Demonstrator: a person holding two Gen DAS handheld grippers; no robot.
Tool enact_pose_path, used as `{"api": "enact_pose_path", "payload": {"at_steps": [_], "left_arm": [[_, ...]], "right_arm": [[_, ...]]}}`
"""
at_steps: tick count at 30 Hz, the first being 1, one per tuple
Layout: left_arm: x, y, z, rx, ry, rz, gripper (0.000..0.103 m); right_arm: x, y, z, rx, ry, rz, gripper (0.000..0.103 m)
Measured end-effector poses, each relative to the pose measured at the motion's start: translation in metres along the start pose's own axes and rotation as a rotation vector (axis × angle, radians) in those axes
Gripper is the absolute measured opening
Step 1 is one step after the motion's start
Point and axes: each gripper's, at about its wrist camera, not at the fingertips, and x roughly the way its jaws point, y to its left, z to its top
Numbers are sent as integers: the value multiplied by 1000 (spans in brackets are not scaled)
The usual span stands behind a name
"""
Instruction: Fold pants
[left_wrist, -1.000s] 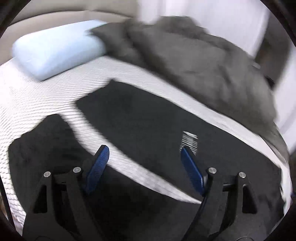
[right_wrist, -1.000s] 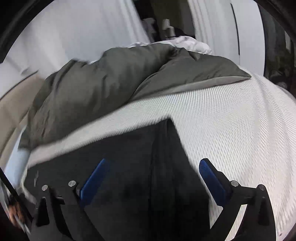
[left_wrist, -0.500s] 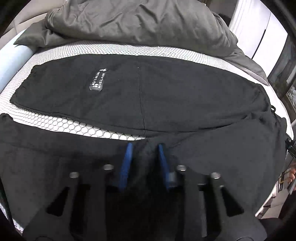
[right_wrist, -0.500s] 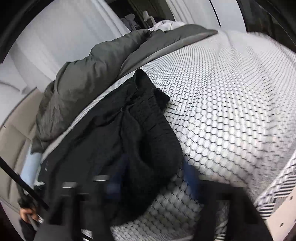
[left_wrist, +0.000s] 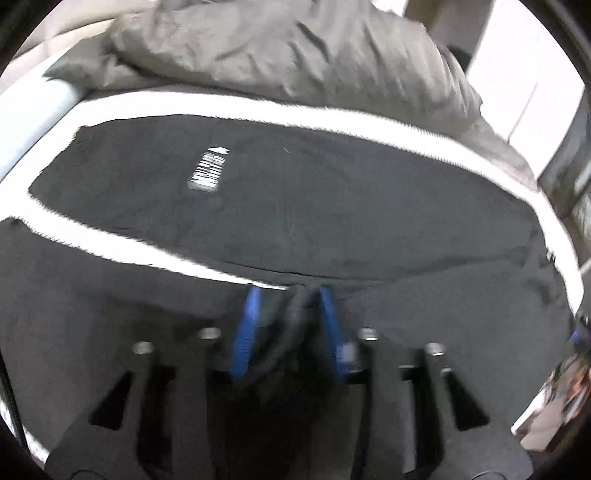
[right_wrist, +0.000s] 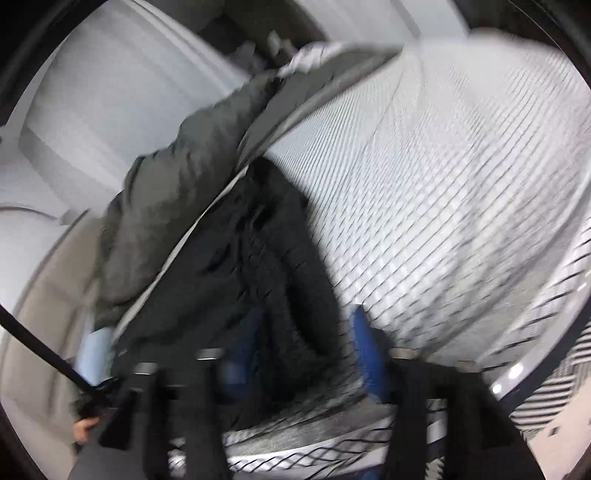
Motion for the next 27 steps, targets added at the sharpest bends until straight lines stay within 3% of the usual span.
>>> {"api": "enact_pose_path", "payload": {"at_steps": [2, 4, 9, 15, 17, 20, 24, 27], "left_arm": [[-24, 15, 0, -62, -59, 11, 71], [-48, 30, -4, -117, -115, 20, 82], [-86, 49, -14, -161, -157, 96, 82], [-98, 0, -32, 4, -180, 65, 82], [-88, -28, -41, 73, -179, 30, 82], [-64, -61, -50, 148, -143, -34, 82], [-34, -92, -56, 191, -108, -114, 82], [-6, -100, -62, 256, -52, -64, 82]], "right_arm": [[-17, 6, -1, -23, -71, -47, 95], [-29, 15, -1, -67, -99, -61, 95], [-34, 58, -14, -224, -97, -84, 99], [-3, 143, -56, -489, -27, 31, 98], [13, 176, -72, -560, 6, 77, 96], [38, 223, -96, -652, 62, 144, 83], [75, 272, -116, -713, 106, 193, 82], [101, 284, -130, -783, 142, 144, 82]]}}
